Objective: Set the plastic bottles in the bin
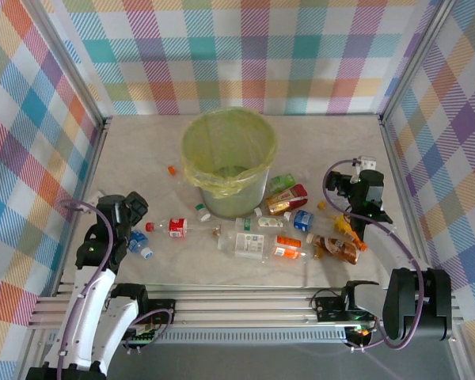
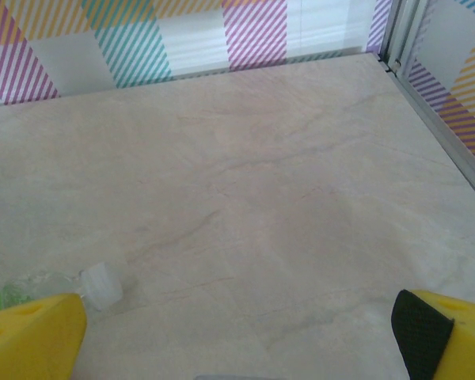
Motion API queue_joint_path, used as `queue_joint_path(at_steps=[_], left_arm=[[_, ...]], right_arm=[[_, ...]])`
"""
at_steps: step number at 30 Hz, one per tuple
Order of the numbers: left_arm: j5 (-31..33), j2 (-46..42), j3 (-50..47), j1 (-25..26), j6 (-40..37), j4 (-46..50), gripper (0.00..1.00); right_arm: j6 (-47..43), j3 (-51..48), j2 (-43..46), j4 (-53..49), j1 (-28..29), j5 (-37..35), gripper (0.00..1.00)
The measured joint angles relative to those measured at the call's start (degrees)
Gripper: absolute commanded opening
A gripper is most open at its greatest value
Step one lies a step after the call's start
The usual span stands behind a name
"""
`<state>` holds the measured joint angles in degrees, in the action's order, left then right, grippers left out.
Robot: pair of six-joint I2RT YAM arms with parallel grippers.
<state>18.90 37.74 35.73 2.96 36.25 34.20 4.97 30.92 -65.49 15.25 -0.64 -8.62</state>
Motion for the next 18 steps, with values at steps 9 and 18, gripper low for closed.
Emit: queue_joint_path(at_steps=[9,18], left_arm=[[-3.7,6.0,-5.7,-1.8,2.8,5.2,1.00],[-7.6,12.7,-6.9,-8.0,1.8,0.8,0.99]], right_arm=[[0.4,0.8,-0.1,-3.7,0.0,0.1,1.00],[0.6,1.1,-0.4,-4.3,0.0,0.3,1.00]])
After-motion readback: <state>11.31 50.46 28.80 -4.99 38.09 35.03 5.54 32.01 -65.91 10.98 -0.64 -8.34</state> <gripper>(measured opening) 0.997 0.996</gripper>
